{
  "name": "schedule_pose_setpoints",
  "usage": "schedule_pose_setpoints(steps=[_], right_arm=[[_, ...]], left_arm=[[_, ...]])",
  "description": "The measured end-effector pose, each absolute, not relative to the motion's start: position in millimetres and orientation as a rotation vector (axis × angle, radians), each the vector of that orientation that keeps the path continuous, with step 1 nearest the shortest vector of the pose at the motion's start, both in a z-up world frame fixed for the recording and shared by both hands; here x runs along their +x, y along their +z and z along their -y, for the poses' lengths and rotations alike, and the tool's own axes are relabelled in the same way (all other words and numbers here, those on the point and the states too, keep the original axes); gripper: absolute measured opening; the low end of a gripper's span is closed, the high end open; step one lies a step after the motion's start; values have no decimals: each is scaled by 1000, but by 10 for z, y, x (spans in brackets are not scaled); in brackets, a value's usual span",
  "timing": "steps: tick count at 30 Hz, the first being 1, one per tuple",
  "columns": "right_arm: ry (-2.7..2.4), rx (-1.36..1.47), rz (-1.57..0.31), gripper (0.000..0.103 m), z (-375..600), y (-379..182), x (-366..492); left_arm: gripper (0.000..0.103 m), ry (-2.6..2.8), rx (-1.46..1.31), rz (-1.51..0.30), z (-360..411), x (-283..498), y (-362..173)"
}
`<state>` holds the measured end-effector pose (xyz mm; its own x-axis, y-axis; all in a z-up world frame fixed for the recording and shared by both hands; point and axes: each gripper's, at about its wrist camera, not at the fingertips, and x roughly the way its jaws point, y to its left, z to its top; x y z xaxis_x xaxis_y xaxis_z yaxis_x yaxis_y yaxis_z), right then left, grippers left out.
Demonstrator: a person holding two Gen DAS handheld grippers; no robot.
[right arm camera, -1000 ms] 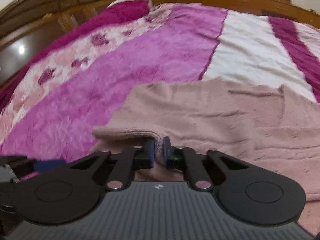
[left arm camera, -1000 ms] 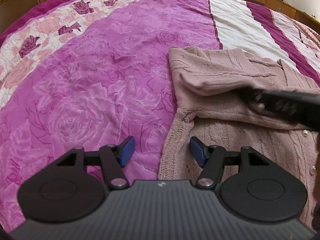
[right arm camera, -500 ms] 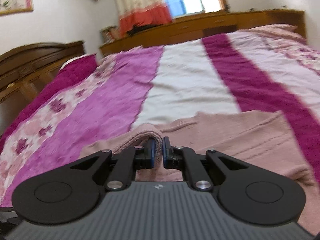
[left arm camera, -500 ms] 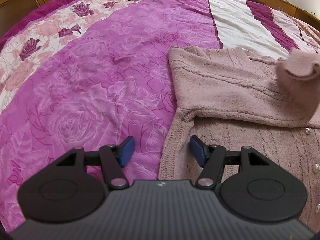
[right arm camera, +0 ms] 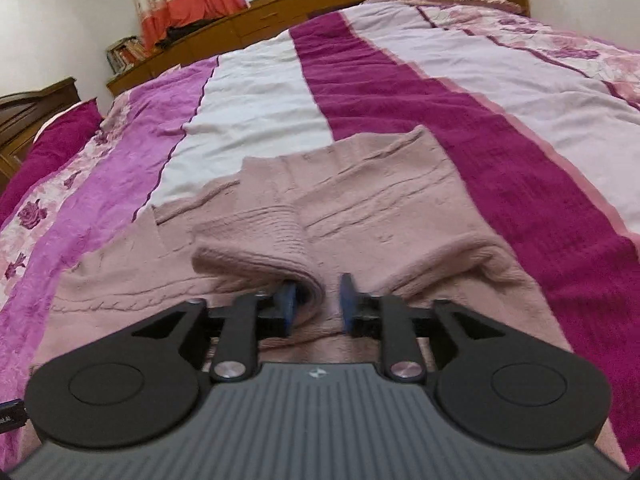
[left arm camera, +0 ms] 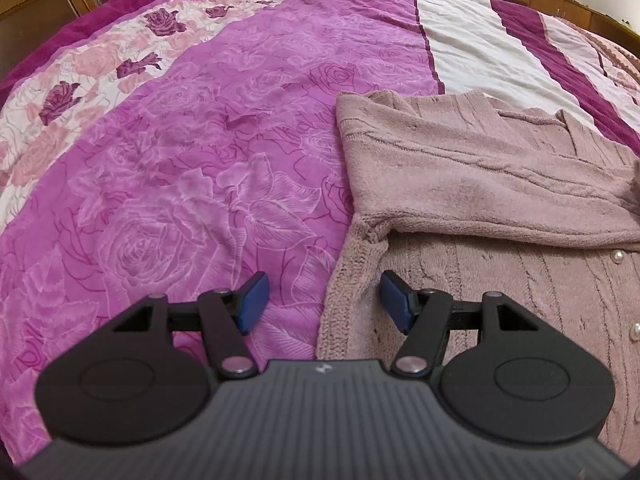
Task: Fold small clothes
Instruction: 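Lift the open right gripper away from the folded sleeves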
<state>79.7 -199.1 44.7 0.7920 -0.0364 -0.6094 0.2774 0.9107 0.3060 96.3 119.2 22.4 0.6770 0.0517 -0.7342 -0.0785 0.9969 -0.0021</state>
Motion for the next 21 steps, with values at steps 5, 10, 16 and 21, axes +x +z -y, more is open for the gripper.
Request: schedule_pose_setpoints(steps=[5,10,16,21], right_arm=[[-225,441,-605,50,2136,489,719],[-275,461,-588,50,2237,542,655],[-311,438,-622,53,2266,474,658],[-295,472,-646,59,2344,354,645]], left_arm=[[63,77,-31,-823,-1185,960,221],[63,77,-26,-823,-1178,960,221],[64,76,-12,-818,-1159,949,206],[64,72,-21,-822,-1178,923,227]])
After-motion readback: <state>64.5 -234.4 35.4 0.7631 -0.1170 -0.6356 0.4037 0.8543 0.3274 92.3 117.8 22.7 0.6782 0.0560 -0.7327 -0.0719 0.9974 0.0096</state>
